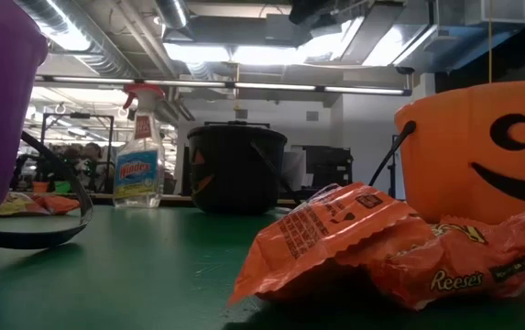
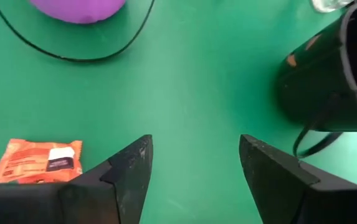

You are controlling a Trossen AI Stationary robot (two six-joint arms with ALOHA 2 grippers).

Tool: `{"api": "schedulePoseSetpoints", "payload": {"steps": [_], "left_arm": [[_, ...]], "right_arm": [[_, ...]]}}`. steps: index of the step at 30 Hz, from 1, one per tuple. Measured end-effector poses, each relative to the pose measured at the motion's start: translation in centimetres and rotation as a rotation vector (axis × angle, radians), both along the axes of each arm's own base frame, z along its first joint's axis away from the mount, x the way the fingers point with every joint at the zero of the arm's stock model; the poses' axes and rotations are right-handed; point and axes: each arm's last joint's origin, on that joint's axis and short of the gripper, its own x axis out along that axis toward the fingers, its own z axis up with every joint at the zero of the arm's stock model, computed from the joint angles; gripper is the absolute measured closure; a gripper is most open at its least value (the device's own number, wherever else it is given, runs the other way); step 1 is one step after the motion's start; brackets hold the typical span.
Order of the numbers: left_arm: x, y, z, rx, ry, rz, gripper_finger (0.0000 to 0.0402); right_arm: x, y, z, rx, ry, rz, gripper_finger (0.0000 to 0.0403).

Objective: Sort candy
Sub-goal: Put the yellow candy into the violet bucket, then put the orange candy into the orange bucket

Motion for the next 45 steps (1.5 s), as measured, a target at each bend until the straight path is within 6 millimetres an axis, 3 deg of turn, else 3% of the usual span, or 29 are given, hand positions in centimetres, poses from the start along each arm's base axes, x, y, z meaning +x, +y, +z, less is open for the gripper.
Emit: {"api": "schedulePoseSetpoints", "payload": {"steps": [12, 26, 37, 41, 45], "left_arm": [[0.3, -1.7, -1.9, 0.023, 0.158, 0.074, 0.0395], [0.5, -1.8, -2.2, 0.052, 0.145, 0.092, 0.0279], [1.1, -0.8, -1.8, 0.194, 0.001, 0.116, 0.0273], [1.8, -0.3, -1.5, 0.288, -0.085, 0.103, 0.0273], [2.9, 0.1, -0.9, 0.274, -0.167, 0.083, 0.0273]], "right_arm": [[0.1, -0.1, 0.0, 0.009, -0.008, -0.026, 0.0166], [0.1, -0.1, -0.1, 0.022, -0.006, -0.027, 0.0166], [0.2, -0.1, -0.1, 0.027, -0.014, -0.027, 0.0166], [0.3, 0.0, 0.0, 0.035, -0.030, -0.026, 0.0166], [0.3, 0.2, 0.0, 0.030, -0.028, -0.013, 0.0166]]}}
